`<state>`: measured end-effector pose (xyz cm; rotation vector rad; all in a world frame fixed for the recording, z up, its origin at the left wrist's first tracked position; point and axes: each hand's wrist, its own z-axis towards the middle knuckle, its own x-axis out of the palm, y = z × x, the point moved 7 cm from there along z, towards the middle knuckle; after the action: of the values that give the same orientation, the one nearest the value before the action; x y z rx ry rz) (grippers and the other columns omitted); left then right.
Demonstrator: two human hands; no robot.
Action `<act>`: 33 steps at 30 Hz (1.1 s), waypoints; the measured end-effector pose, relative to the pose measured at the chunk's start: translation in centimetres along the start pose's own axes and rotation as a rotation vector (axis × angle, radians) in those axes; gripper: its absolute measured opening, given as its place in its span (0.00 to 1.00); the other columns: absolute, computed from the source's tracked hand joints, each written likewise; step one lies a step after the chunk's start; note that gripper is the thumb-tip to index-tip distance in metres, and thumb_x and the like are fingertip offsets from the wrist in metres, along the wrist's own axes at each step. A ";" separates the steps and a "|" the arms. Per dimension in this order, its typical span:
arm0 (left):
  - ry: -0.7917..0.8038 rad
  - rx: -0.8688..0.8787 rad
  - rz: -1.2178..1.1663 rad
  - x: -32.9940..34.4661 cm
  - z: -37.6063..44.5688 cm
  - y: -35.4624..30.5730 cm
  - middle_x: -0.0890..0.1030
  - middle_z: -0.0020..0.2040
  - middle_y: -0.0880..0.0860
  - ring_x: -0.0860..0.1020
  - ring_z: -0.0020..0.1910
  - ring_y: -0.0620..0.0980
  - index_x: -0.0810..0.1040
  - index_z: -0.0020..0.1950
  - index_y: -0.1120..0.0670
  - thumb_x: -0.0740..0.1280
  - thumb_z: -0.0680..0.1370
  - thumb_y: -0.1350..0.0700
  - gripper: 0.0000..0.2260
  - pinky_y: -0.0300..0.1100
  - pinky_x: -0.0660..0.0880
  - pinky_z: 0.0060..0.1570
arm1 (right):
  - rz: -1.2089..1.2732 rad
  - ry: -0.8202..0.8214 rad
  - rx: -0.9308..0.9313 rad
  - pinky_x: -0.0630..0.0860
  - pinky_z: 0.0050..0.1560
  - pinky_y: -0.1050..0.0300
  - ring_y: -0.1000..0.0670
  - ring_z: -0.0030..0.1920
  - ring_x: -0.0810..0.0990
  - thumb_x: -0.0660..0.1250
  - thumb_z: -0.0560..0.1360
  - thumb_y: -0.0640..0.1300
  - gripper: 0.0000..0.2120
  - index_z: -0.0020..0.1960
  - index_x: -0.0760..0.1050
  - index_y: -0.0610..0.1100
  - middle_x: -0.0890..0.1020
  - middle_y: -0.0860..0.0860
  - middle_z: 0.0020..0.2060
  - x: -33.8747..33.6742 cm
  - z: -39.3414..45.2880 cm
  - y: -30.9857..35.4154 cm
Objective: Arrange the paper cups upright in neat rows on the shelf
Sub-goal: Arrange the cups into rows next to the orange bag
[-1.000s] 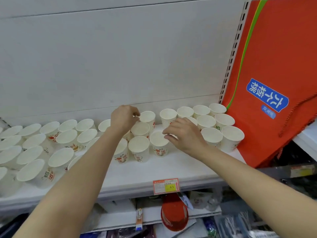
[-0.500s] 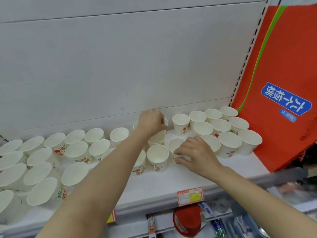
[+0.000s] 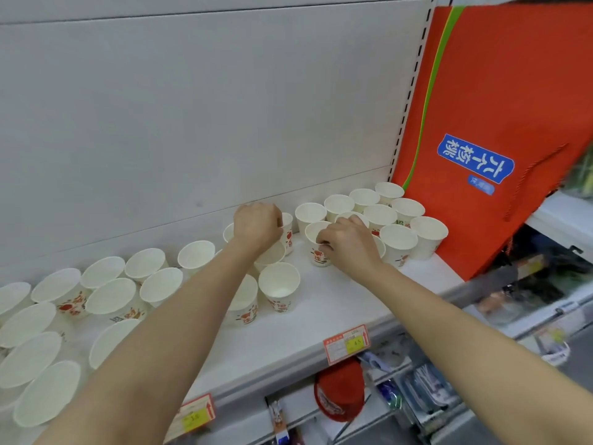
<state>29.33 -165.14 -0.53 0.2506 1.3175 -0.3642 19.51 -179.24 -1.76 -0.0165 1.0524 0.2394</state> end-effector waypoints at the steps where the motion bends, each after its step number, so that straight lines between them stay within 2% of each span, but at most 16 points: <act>1: -0.012 -0.001 -0.010 -0.3 -0.1 0.1 0.83 0.44 0.51 0.79 0.45 0.54 0.83 0.46 0.48 0.66 0.74 0.55 0.06 0.41 0.64 0.41 | 0.002 0.010 0.002 0.69 0.37 0.53 0.46 0.35 0.74 0.79 0.57 0.37 0.10 0.32 0.79 0.46 0.78 0.52 0.26 0.1 0.2 -0.1; 5: -0.058 -0.014 -0.052 -1.5 -0.9 0.1 0.83 0.45 0.51 0.79 0.46 0.54 0.84 0.48 0.48 0.67 0.75 0.53 0.06 0.41 0.64 0.42 | 0.015 0.056 0.003 0.71 0.38 0.53 0.47 0.35 0.74 0.77 0.57 0.36 0.10 0.31 0.79 0.46 0.77 0.52 0.25 0.5 0.5 -0.6; 7: -0.083 -0.024 -0.082 -2.3 -1.2 0.5 0.83 0.46 0.51 0.78 0.47 0.54 0.84 0.49 0.48 0.68 0.75 0.53 0.06 0.41 0.65 0.42 | 0.051 0.051 0.009 0.72 0.42 0.50 0.44 0.39 0.77 0.77 0.59 0.37 0.08 0.35 0.82 0.46 0.80 0.50 0.29 0.4 0.3 -1.2; 10: -0.140 -0.012 -0.162 -4.3 -1.7 1.0 0.83 0.46 0.49 0.77 0.48 0.52 0.84 0.49 0.47 0.69 0.76 0.51 0.05 0.42 0.67 0.40 | 0.140 -0.056 0.010 0.74 0.44 0.49 0.42 0.41 0.79 0.77 0.63 0.39 0.10 0.43 0.83 0.45 0.83 0.48 0.36 -1.1 -0.3 -2.4; 13: -0.185 0.036 -0.305 -6.5 -3.2 0.7 0.82 0.45 0.44 0.75 0.49 0.47 0.83 0.47 0.46 0.70 0.76 0.50 0.03 0.42 0.68 0.42 | 0.327 -0.217 0.068 0.73 0.44 0.54 0.46 0.43 0.79 0.75 0.68 0.41 0.09 0.48 0.82 0.45 0.83 0.51 0.40 -3.7 -0.8 -3.7; 15: -0.142 0.115 -0.380 -7.4 -4.5 -0.3 0.82 0.44 0.42 0.76 0.48 0.45 0.83 0.45 0.45 0.73 0.74 0.49 0.02 0.45 0.73 0.45 | 0.479 -0.228 0.083 0.72 0.47 0.58 0.50 0.47 0.77 0.75 0.69 0.43 0.12 0.53 0.81 0.46 0.82 0.54 0.46 -5.0 -0.8 -4.0; 18: 0.013 0.241 -0.429 -7.3 -6.3 -2.8 0.82 0.43 0.41 0.78 0.45 0.42 0.84 0.44 0.45 0.75 0.72 0.51 0.03 0.48 0.76 0.48 | 0.593 -0.097 -0.001 0.70 0.53 0.63 0.54 0.55 0.74 0.76 0.69 0.47 0.19 0.59 0.79 0.50 0.80 0.56 0.54 -6.4 -1.0 -2.7; 19: 0.051 0.260 -0.453 -7.3 -6.7 -3.6 0.83 0.44 0.41 0.78 0.45 0.40 0.84 0.44 0.45 0.76 0.72 0.51 0.03 0.47 0.76 0.48 | 0.630 -0.047 -0.010 0.70 0.53 0.63 0.54 0.56 0.74 0.76 0.68 0.47 0.18 0.57 0.80 0.50 0.81 0.57 0.54 -6.7 -1.0 -2.4; 22: 0.085 0.272 -0.560 -7.7 -7.3 -5.0 0.83 0.44 0.41 0.79 0.43 0.39 0.85 0.44 0.47 0.77 0.71 0.54 0.04 0.37 0.75 0.47 | 0.782 0.122 0.091 0.74 0.49 0.60 0.56 0.49 0.78 0.77 0.67 0.43 0.08 0.45 0.84 0.49 0.84 0.56 0.44 -7.1 -1.1 -2.6; 26: 0.101 0.239 -0.619 -7.3 -8.1 -5.3 0.84 0.42 0.42 0.80 0.41 0.39 0.86 0.45 0.50 0.77 0.71 0.56 0.04 0.28 0.71 0.42 | 0.805 0.252 0.089 0.73 0.44 0.65 0.61 0.41 0.79 0.77 0.66 0.38 0.05 0.41 0.84 0.46 0.84 0.54 0.38 -7.4 -1.6 -2.5; 28: 0.103 0.213 -0.617 -6.6 -8.8 -5.2 0.84 0.42 0.41 0.79 0.40 0.38 0.86 0.46 0.49 0.77 0.71 0.56 0.05 0.27 0.71 0.41 | 0.770 0.301 0.044 0.72 0.43 0.66 0.61 0.40 0.78 0.76 0.67 0.38 0.05 0.40 0.84 0.45 0.84 0.53 0.38 -7.1 -2.3 -2.0; 31: 0.050 0.096 -0.626 -5.1 -10.0 -3.7 0.83 0.47 0.40 0.79 0.43 0.36 0.85 0.51 0.47 0.77 0.71 0.54 0.09 0.28 0.71 0.42 | 0.657 0.294 0.003 0.74 0.46 0.59 0.58 0.42 0.78 0.76 0.67 0.41 0.05 0.39 0.83 0.49 0.83 0.55 0.38 -6.0 -3.6 -2.0; 33: -0.017 -0.013 -0.590 -4.2 -11.1 -2.0 0.83 0.47 0.39 0.78 0.45 0.36 0.84 0.49 0.45 0.76 0.72 0.53 0.07 0.34 0.73 0.45 | 0.547 0.255 -0.031 0.73 0.45 0.55 0.55 0.44 0.77 0.76 0.68 0.42 0.05 0.40 0.83 0.51 0.83 0.56 0.39 -5.5 -4.4 -2.0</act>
<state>17.71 -162.25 0.94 -0.1614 1.3606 -0.8515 13.51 -182.78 0.56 0.2206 1.2937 0.7649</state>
